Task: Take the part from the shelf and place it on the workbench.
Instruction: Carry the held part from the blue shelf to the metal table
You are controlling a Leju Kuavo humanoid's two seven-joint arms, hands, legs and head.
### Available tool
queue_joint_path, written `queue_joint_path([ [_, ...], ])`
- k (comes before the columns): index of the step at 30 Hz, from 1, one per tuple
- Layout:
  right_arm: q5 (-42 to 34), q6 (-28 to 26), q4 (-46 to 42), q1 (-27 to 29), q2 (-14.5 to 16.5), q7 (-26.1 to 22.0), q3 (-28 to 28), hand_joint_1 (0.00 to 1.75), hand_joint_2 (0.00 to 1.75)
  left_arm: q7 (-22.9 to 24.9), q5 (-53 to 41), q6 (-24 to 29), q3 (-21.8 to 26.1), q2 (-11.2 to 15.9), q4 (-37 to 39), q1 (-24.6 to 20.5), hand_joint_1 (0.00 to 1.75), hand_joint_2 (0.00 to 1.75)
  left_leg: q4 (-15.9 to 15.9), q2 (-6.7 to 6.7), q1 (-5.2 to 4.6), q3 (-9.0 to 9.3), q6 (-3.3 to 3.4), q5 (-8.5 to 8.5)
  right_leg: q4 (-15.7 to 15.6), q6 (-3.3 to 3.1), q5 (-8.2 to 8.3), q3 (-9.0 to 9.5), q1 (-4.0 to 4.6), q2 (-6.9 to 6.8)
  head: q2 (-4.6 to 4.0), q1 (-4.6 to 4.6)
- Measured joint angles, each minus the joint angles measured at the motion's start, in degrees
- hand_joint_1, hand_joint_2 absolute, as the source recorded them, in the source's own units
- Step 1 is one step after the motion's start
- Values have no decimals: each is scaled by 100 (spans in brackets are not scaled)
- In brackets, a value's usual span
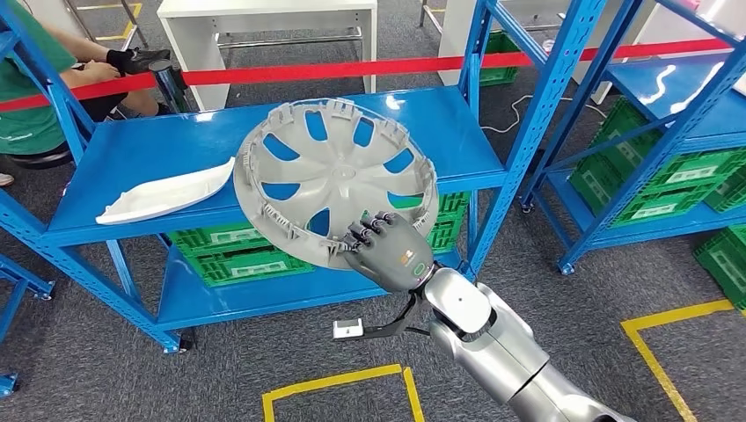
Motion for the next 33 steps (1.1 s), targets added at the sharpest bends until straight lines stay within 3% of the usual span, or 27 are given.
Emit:
queue_joint_path([
  [1, 1, -1, -8, 3, -1, 0, -3, 175, 175, 0, -1, 0, 0, 0, -1, -3, 0, 175, -8, 14, 8, -76, 50, 81, 205, 22, -245, -89, -5, 3, 0, 4],
  [3, 1, -1, -25, 6, 0, 0, -10, 175, 175, 3, -2, 0, 0, 1, -4, -8, 0, 175, -3, 23, 0, -258, 95, 237, 920, 48, -850, -287, -3, 2, 0, 12],
  [4, 2, 3, -30, 11, 0, 0, -13, 175, 175, 6, -2, 0, 0, 2, -4, -6, 0, 175, 2, 26, -11, -360, 102, 317, 1280, 52, -1013, -337, 4, 3, 0, 12],
  [5, 2, 10, -32, 19, 0, 0, -14, 175, 175, 9, -2, 0, 0, 3, -4, -2, 0, 175, 7, 29, -24, -463, 106, 395, 1523, 45, -1039, -322, 13, 3, 0, 12],
  [6, 3, 19, -35, 28, 0, 0, -16, 175, 175, 12, -4, 0, 0, 4, -4, 0, 0, 175, 13, 31, -39, -568, 108, 473, 1590, 23, -946, -216, 24, 3, 0, 12],
  [8, 3, 31, -43, 38, 0, 1, -24, 175, 175, 10, -17, -1, 0, 9, -4, -3, 0, 175, 24, 31, -65, -751, 100, 623, 1100, -73, -709, 325, 69, 4, 0, 12],
  [10, 3, 37, -73, 36, 0, 2, -42, 175, 175, 1, -33, -5, 0, 10, -5, -4, 0, 175, 25, 28, -87, -864, 64, 752, 247, -175, -809, 978, 125, -5, 0, 6],
  [11, 2, 39, -90, 30, -1, 2, -51, 175, 175, -8, -37, -8, -1, 10, -5, -5, 0, 175, 15, 30, -82, -882, 33, 809, -43, -204, -897, 1152, 150, -6, 0, 16],
  [12, 2, 42, -105, 23, -1, 2, -58, 175, 175, -17, -39, -11, -1, 10, -5, -6, 0, 175, -8, 34, -74, -892, -6, 869, -196, -218, -944, 1208, 169, -8, 0, 25],
  [14, 3, 46, -111, 9, -2, 0, -63, 175, 175, -33, -39, -13, 1, 17, -4, 2, 0, 175, -54, 29, -63, -915, -84, 953, -270, -256, -814, 1129, 164, -13, 0, 51],
  [15, 4, 48, -112, 5, -1, 1, -65, 175, 175, -40, -39, -14, 2, 21, -3, 11, 0, 175, -17, 19, -65, -949, -119, 871, -301, -291, -727, 1083, 144, -20, 0, 42],
  [16, 6, 47, -115, 3, -1, 1, -65, 175, 175, -46, -38, -15, 4, 26, -2, 22, 0, 175, 107, 9, -69, -1002, -153, 672, -336, -323, -632, 1024, 119, -26, 0, 33],
  [17, 9, 46, -119, 3, 0, 7, -65, 175, 175, -55, -36, -23, 4, 30, -2, 26, 0, 175, 362, 2, -54, -1064, -184, 360, -351, -344, -546, 953, 107, -32, 0, 23],
  [19, 16, 44, -126, 17, 0, 16, -66, 175, 175, -71, -27, -41, 4, 33, 0, 28, 0, 175, 1050, 5, -25, -1161, -250, -194, -352, -358, -396, 781, 100, -37, 0, 10],
  [20, 19, 40, -126, 33, 0, 20, -67, 175, 175, -79, -20, -49, 5, 37, -1, 26, 0, 175, 1368, 7, -5, -1165, -281, -284, -344, -348, -322, 683, 96, -42, 0, 10],
  [22, 22, 30, -126, 74, -1, 22, -69, 175, 175, -97, -7, -51, 6, 44, -2, 23, 0, 175, 1566, 8, 30, -977, -334, -49, -307, -307, -180, 471, 72, -52, 0, 10],
  [23, 22, 23, -127, 94, -1, 24, -71, 175, 175, -110, -3, -54, 7, 47, -4, 22, 0, 175, 1372, 8, 51, -742, -358, 112, -275, -278, -118, 364, 54, -53, 0, 10],
  [24, 24, 19, -130, 112, -2, 28, -75, 175, 175, -122, -4, -58, 7, 48, -5, 15, 0, 175, 1024, 7, 73, -443, -381, 143, -234, -244, -63, 270, 41, -52, 0, 9],
  [26, 38, 19, -147, 149, -5, 43, -101, 175, 175, -139, -27, -56, 6, 49, -10, -8, 0, 175, 224, -7, 70, 123, -344, -81, -156, -165, 30, 145, 40, -52, 0, 16],
  [27, 55, 21, -162, 168, -9, 49, -116, 175, 175, -139, -50, -36, 5, 46, -12, -20, 0, 175, -3, -10, 56, 249, -288, -213, -144, -126, 71, 120, 48, -53, 0, 18],
  [30, 136, 44, -204, 240, -21, 54, -147, 175, 175, -123, -155, 44, 2, 40, -13, -19, 0, 175, -87, 14, 39, 203, -66, -190, -139, -9, 128, 77, 33, -53, 0, 10],
  [31, 161, 54, -211, 257, -25, 53, -154, 175, 175, -115, -190, 51, -1, 40, -13, -15, 0, 175, -91, 25, 44, 164, -12, -139, -21, 24, 22, 21, 22, -49, 0, 10],
  [33, 188, 70, -217, 265, -28, 51, -163, 175, 175, -105, -235, 45, -7, 40, -13, -18, 0, 175, -89, 34, 50, 71, 45, -33, 581, 69, -434, -207, 12, -35, 0, 16],
])
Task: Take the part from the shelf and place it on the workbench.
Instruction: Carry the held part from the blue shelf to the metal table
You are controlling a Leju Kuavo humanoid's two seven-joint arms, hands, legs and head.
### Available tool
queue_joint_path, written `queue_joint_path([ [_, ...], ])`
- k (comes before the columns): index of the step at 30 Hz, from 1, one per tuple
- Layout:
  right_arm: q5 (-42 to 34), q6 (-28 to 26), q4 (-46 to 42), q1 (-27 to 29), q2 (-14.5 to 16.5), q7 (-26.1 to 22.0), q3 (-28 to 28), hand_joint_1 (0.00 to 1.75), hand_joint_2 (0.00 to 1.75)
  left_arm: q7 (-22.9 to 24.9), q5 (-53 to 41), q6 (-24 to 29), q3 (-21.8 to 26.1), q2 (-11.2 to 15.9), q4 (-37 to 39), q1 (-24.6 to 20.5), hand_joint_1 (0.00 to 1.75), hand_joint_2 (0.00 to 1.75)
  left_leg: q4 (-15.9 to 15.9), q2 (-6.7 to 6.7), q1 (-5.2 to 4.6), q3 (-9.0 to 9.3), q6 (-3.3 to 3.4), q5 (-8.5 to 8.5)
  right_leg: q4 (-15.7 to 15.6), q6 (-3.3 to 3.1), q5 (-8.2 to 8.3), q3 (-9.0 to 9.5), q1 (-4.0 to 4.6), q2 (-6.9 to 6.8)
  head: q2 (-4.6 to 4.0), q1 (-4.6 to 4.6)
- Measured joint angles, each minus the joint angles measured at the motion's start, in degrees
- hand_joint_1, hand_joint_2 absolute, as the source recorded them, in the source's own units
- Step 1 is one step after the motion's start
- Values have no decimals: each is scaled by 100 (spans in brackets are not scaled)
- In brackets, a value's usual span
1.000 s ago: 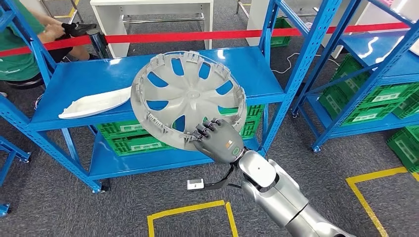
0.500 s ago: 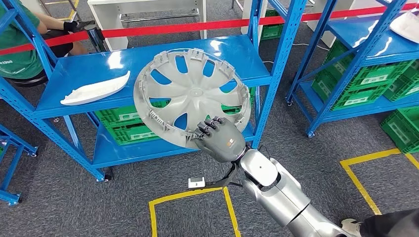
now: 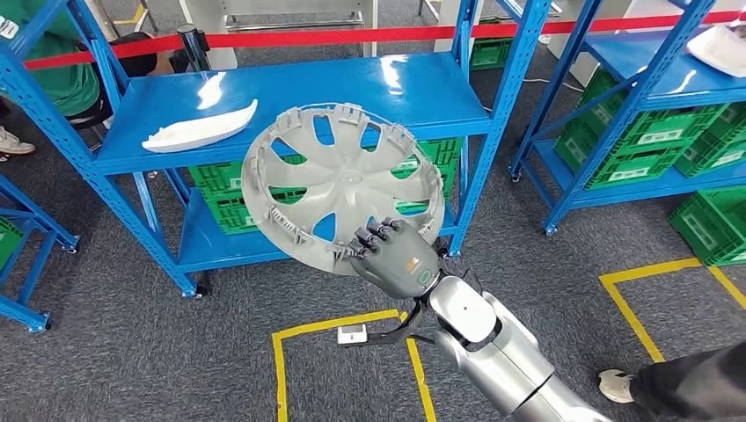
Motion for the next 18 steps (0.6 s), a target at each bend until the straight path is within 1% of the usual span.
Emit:
queue_joint_path([
  [1, 5, 12, 0, -2, 0, -1, -2, 175, 175, 4, -13, -4, -2, -1, 0, -1, 0, 175, 8, -10, -3, -55, 6, 51, 413, 14, -252, -131, 1, 4, 0, 2],
  [2, 9, 26, 1, -3, 0, -1, -2, 175, 175, 10, -21, -8, -2, -1, 0, 0, 0, 175, 20, -26, -5, -113, 1, 96, 745, 21, -426, -212, 1, 7, 0, 3],
  [3, 11, 43, 1, -2, 0, 0, -2, 175, 175, 20, -28, -10, -2, -1, 0, 1, 0, 175, 34, -50, -7, -171, -8, 135, 893, 17, -494, -196, 1, 9, 0, 3],
  [4, 14, 58, 2, -1, 0, 1, -2, 175, 175, 29, -32, -10, -2, 0, 0, 2, 0, 175, 52, -84, -7, -225, -24, 168, 817, 4, -462, -60, 1, 16, 0, 3],
  [5, 15, 70, 2, -2, 1, 1, -2, 175, 175, 36, -37, -10, -2, 0, 0, 0, 0, 175, 67, -118, -7, -264, -40, 189, 520, -17, -353, 180, 1, 40, 0, 4],
  [6, 15, 78, 2, -6, 1, 2, -2, 175, 175, 39, -41, -10, -2, -3, 0, -2, 0, 175, 82, -155, -4, -290, -58, 207, 83, -51, -257, 482, 1, 117, 0, 3],
  [7, 16, 84, 2, -8, 1, 2, -2, 175, 175, 38, -45, -9, -2, -7, 0, -4, 0, 175, 90, -190, -6, -314, -86, 225, -287, -76, -187, 734, 12, 197, 0, 1],
  [8, 16, 87, -1, -13, -1, 1, -2, 175, 175, 33, -51, -9, -3, -10, -1, -8, 0, 175, 96, -220, -5, -333, -115, 243, -547, -102, -153, 896, 24, 258, 0, 2],
  [9, 17, 91, -3, -18, -3, 1, -2, 175, 175, 24, -56, -8, -3, -13, -1, -11, 0, 175, 95, -251, -1, -351, -150, 265, -684, -127, -153, 972, 44, 293, 0, 2],
  [10, 18, 95, -6, -20, -5, 1, -2, 175, 175, 14, -61, -8, -4, -15, -1, -13, 0, 175, 84, -281, 3, -367, -190, 289, -682, -145, -140, 968, 66, 269, 0, 0],
  [11, 18, 96, -11, -24, -8, 2, -2, 175, 175, 5, -64, -8, -5, -15, -1, -14, 0, 175, 73, -316, 8, -379, -226, 310, -702, -182, -121, 963, 65, 225, 0, 2],
  [12, 20, 98, -15, -27, -8, 4, -2, 175, 175, -2, -67, -8, -6, -16, -1, -12, 0, 175, 79, -316, 12, -397, -259, 310, -720, -222, -101, 962, 62, 174, 0, 0],
  [13, 21, 101, -20, -30, -8, 9, -2, 175, 175, -5, -67, -8, -7, -16, 0, -11, 0, 175, 144, -272, 9, -440, -287, 258, -741, -265, -80, 961, 51, 124, 0, -8],
  [14, 21, 104, -24, -34, -7, 19, -2, 175, 175, -10, -66, -8, -7, -15, 0, -14, 0, 175, 317, -207, 3, -529, -313, 141, -762, -302, -59, 958, 38, 67, 0, -14],
  [15, 21, 112, -26, -36, -7, 28, -2, 175, 175, -14, -64, -8, -7, -15, 0, -18, 0, 175, 618, -128, 2, -669, -332, -38, -769, -330, -45, 946, 40, 9, 0, -21],
  [16, 22, 121, -27, -36, -7, 36, -2, 175, 175, -16, -60, -8, -7, -15, 0, -21, 0, 175, 1010, -75, -2, -845, -352, -239, -767, -348, -36, 927, 47, -42, 0, -28],
  [17, 26, 131, -27, -34, -7, 40, -2, 175, 175, -17, -55, -10, -7, -15, 0, -20, 0, 175, 1388, -55, -2, -1009, -364, -396, -765, -360, -29, 908, 56, -97, 0, -26],
  [18, 31, 139, -27, -33, -7, 39, -2, 175, 175, -16, -51, -16, -7, -15, 0, -15, 0, 175, 1636, -46, -2, -1106, -367, -464, -762, -368, -23, 893, 65, -151, 0, -27],
])
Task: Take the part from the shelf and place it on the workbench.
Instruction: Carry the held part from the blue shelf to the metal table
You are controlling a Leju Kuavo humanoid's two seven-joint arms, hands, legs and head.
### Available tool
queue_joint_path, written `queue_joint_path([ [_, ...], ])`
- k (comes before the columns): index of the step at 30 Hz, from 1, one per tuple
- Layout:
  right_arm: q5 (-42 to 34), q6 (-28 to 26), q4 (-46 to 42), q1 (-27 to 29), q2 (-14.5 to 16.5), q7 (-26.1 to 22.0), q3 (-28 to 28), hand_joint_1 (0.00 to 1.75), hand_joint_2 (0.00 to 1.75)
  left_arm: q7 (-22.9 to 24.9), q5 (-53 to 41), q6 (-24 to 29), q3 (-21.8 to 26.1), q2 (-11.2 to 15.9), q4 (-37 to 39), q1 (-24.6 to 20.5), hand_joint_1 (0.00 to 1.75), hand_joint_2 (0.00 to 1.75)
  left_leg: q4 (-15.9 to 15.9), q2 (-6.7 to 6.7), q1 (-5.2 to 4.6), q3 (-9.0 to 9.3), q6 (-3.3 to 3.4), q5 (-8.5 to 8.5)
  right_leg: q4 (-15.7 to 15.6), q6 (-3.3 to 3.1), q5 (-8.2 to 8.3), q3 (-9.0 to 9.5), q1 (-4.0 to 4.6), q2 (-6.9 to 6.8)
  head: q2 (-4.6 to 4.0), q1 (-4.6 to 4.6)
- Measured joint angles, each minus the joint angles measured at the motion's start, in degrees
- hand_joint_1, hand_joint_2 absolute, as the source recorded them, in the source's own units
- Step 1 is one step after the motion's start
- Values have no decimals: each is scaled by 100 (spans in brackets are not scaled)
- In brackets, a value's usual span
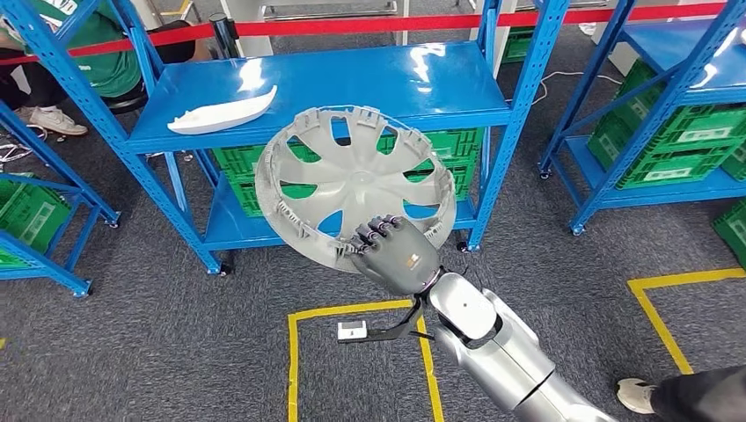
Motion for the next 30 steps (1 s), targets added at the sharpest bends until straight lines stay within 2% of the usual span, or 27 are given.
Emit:
queue_joint_path([
  [1, 4, 7, 0, 1, 0, -1, 0, 175, 175, 1, 3, -7, 0, 1, 0, 6, 0, 175, 27, 9, -1, 15, 7, 47, 4, -4, 4, -8, 8, -52, 0, 0],
  [2, 8, 10, 0, 2, 0, -2, 0, 175, 175, 1, 3, -13, 0, 1, 0, 10, 0, 175, -184, 33, -4, 148, 23, 191, 10, -5, 6, -10, 15, -102, 0, 0],
  [3, 9, 12, -1, 0, 0, -3, 0, 175, 175, 1, 4, -17, 0, 2, -1, 9, 0, 175, -568, 98, -13, 369, 50, 382, 19, -3, 6, -9, 22, -151, 0, -1],
  [5, 8, 14, -2, -3, -1, -1, 0, 175, 175, -1, 4, -17, 0, 3, -3, -8, 0, 175, -1318, 320, -66, 752, 138, 614, 44, 21, 6, -14, 49, -249, 0, 3],
  [6, 9, 16, -2, -4, -2, -1, 1, 175, 175, -1, 4, -17, 0, 4, -4, -16, 0, 175, -1516, 386, -91, 831, 183, 652, 52, 44, 9, -19, 60, -295, 0, 4],
  [7, 9, 18, -2, -6, -2, 1, 4, 175, 175, -1, 7, -17, 0, 4, -4, -20, 0, 175, -1584, 395, -112, 833, 223, 647, 54, 72, 16, -24, 66, -344, 0, 5],
  [9, 12, 29, -3, -22, -1, -1, 10, 175, 175, 0, 22, -17, 0, 4, -4, -10, 0, 175, -1608, 267, -103, 801, 289, 704, 55, 142, 21, -32, 60, -403, 0, 4],
  [10, 12, 39, -4, -36, 0, -3, 14, 175, 175, 2, 33, -16, 0, 3, -4, -5, 0, 175, -1625, 207, -89, 798, 318, 737, 102, 182, -22, -53, 50, -333, 0, 5],
  [11, 11, 50, -4, -53, 0, -7, 18, 175, 175, 5, 41, -14, 0, 3, -4, -6, 0, 175, -1641, 152, -71, 792, 350, 772, 242, 220, -131, -114, 40, -214, 0, 7],
  [13, 9, 79, -2, -77, -3, -25, 28, 175, 175, 14, 45, -8, 0, 0, -4, -16, 0, 175, -1642, 40, -51, 755, 386, 820, 863, 269, -507, -381, 17, 59, 0, 10],
  [14, 8, 93, 0, -83, -5, -35, 36, 175, 175, 18, 42, -5, 0, -1, -3, -16, 0, 175, -1632, -22, -50, 727, 394, 835, 1260, 276, -692, -552, 11, 116, 0, 10],
  [15, 8, 105, 2, -85, -8, -43, 45, 175, 175, 22, 36, -4, 0, -2, -3, -10, 0, 175, -1619, -90, -49, 703, 393, 845, 1563, 279, -794, -682, 6, 139, 0, 10],
  [16, 8, 116, 4, -86, -9, -48, 56, 175, 175, 26, 28, -1, 0, -1, -2, -2, 0, 175, -1602, -165, -47, 683, 388, 852, 1667, 276, -782, -718, -1, 148, 0, 10],
  [17, 8, 123, 4, -89, -9, -48, 69, 175, 175, 30, 20, 2, 0, -1, -2, 4, 0, 175, -1582, -245, -43, 668, 381, 857, 1516, 271, -652, -628, -11, 162, 0, 10],
  [18, 7, 129, 4, -95, -9, -47, 82, 175, 175, 33, 12, 5, 0, -2, -2, 5, 0, 175, -1562, -322, -37, 659, 369, 858, 1171, 264, -456, -443, -25, 200, 0, 10],
  [20, 4, 134, 5, -119, -9, -46, 102, 175, 175, 34, 3, 10, 0, -3, -2, 0, 0, 175, -1521, -461, -29, 624, 320, 864, 422, 251, -194, -64, -57, 418, 0, 9],
  [22, -1, 136, 7, -144, -9, -40, 110, 175, 175, 35, -7, 14, 0, -3, -3, -4, 0, 175, -1514, -575, -25, 561, 232, 897, 141, 225, -168, 48, -61, 552, 0, 6],
  [24, -5, 137, 6, -154, -9, -9, 114, 175, 175, 36, -39, 18, -1, 0, -3, 12, 0, 175, -1543, -663, -9, 513, 144, 938, 114, 161, -137, 41, -45, 454, 0, 7],
  [25, -4, 137, 5, -154, -9, 16, 116, 175, 175, 37, -57, 18, -3, 1, -2, 24, 0, 175, -1523, -604, -9, 487, 112, 921, 95, 123, -119, 48, -45, 396, 0, 7],
  [27, 1, 137, 2, -148, -13, 70, 119, 175, 175, 36, -93, 18, -15, 2, -1, 30, 0, 175, -1222, -311, -24, 332, 63, 727, 57, 47, -88, 57, -56, 264, 0, -22],
  [28, 7, 136, 1, -137, -21, 88, 119, 175, 175, 36, -104, 19, -23, 0, 0, 26, 0, 175, -917, -144, -30, 199, 46, 558, 53, 26, -84, 55, -49, 202, 0, -37],
  [30, 20, 135, 1, -105, -49, 112, 118, 175, 175, 33, -115, 23, -34, 0, 1, 18, 0, 175, -234, -10, -23, -93, 25, 257, 57, 1, -83, 41, -30, 56, 0, -48],
])
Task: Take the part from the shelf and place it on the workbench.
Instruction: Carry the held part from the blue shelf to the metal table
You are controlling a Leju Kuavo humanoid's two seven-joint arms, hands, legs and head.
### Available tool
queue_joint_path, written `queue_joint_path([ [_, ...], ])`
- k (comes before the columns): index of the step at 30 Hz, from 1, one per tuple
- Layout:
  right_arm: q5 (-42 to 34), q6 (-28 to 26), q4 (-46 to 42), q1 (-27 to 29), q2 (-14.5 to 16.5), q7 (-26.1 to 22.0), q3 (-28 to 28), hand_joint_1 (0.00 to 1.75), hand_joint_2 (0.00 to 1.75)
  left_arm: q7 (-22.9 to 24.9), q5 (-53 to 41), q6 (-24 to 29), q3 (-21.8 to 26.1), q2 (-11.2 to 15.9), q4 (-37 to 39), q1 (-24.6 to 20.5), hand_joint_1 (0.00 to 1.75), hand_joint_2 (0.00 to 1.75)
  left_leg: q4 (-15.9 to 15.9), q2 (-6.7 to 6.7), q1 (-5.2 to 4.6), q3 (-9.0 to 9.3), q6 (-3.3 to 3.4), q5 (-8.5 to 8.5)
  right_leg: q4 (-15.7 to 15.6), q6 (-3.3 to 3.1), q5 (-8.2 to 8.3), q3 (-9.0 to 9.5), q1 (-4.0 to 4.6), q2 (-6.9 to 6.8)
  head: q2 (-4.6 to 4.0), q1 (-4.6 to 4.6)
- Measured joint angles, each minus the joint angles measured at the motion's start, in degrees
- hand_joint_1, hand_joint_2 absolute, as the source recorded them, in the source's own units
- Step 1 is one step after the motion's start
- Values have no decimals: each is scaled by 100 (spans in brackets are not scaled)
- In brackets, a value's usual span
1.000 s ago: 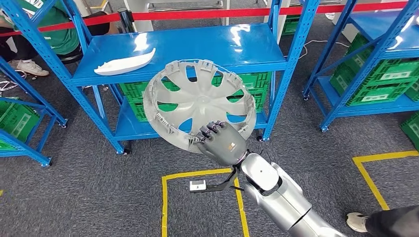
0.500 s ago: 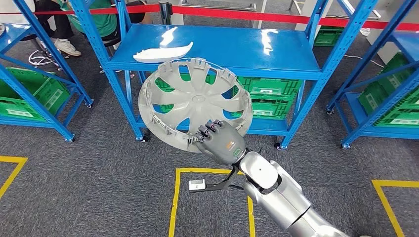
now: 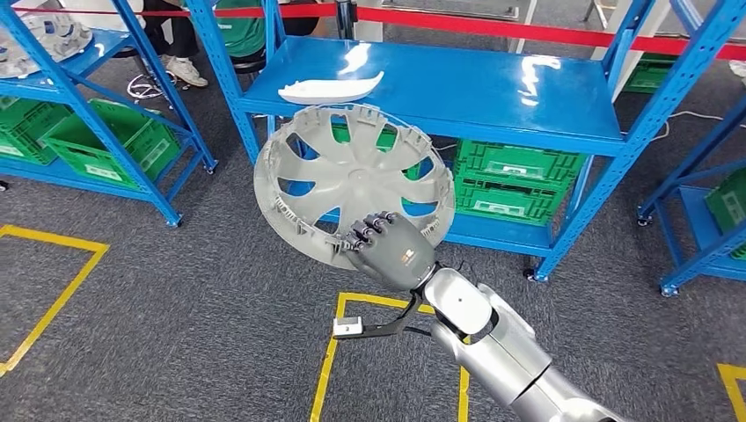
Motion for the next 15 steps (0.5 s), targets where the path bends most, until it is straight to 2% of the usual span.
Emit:
queue_joint_path([
  [1, 4, 0, 1, 19, -14, 7, 0, 175, 175, -3, -1, 5, -1, 1, 1, 3, 0, 175, 170, 15, 1, -57, 0, -34, 4, -2, -1, -5, 8, -73, 0, 0],
  [2, 8, 0, 1, 34, -25, 14, 1, 175, 175, -7, -1, 15, -1, 2, 1, 9, 0, 175, 135, 29, 0, -9, 9, 31, 9, -3, -3, -9, 15, -143, 0, -1],
  [3, 13, -1, 2, 44, -29, 19, 1, 175, 175, -9, 7, 32, -1, 3, 1, 16, 0, 175, -123, 64, -5, 152, 26, 181, 14, -1, -4, -9, 21, -209, 0, 0],
  [5, 42, -3, 1, 53, -12, 26, 2, 175, 175, 12, 41, 94, 2, 7, -1, 21, 0, 175, -893, 272, -49, 579, 92, 447, 26, 18, -14, -4, 47, -326, 0, -1],
  [6, 67, -4, 0, 55, 8, 25, 4, 175, 175, 36, 56, 138, 3, 8, -2, 18, 0, 175, -1163, 353, -74, 718, 137, 510, 30, 40, -17, -6, 64, -375, 0, 3],
  [7, 95, -4, -1, 61, 35, 25, 11, 175, 175, 71, 61, 183, 3, 9, -2, 18, 0, 175, -1297, 396, -95, 774, 176, 519, 31, 65, -16, -8, 78, -424, 0, 4],
  [9, 150, -4, -1, 83, 98, 24, 31, 175, 175, 149, 51, 254, 4, 9, -1, 35, 0, 175, -1321, 288, -103, 756, 243, 543, 18, 121, -8, 0, 90, -532, 0, 7],
  [10, 170, -4, -4, 97, 128, 25, 43, 175, 175, 186, 49, 271, 5, 8, -1, 50, 0, 175, -1337, 228, -90, 752, 274, 567, 26, 154, -23, 2, 81, -535, 0, 6],
  [11, 185, -4, -10, 112, 151, 25, 55, 175, 175, 214, 51, 278, 7, 7, -1, 62, 0, 175, -1357, 167, -75, 751, 308, 593, 90, 190, -82, -20, 71, -446, 0, 7],
  [12, 194, -3, -16, 124, 167, 25, 69, 175, 175, 231, 55, 273, 9, 5, -2, 66, 0, 175, -1375, 108, -57, 748, 342, 620, 265, 226, -203, -94, 57, -301, 0, 10],
  [14, 212, 1, -26, 160, 179, 25, 97, 175, 175, 223, 62, 251, 12, 2, -2, 60, 0, 175, -1377, -17, -40, 720, 382, 651, 937, 274, -566, -400, 31, 13, 0, 19],
  [15, 221, 4, -27, 180, 180, 25, 109, 175, 175, 207, 65, 237, 12, 1, -1, 58, 0, 175, -1366, -88, -39, 699, 389, 659, 1313, 286, -715, -577, 27, 77, 0, 22],
])
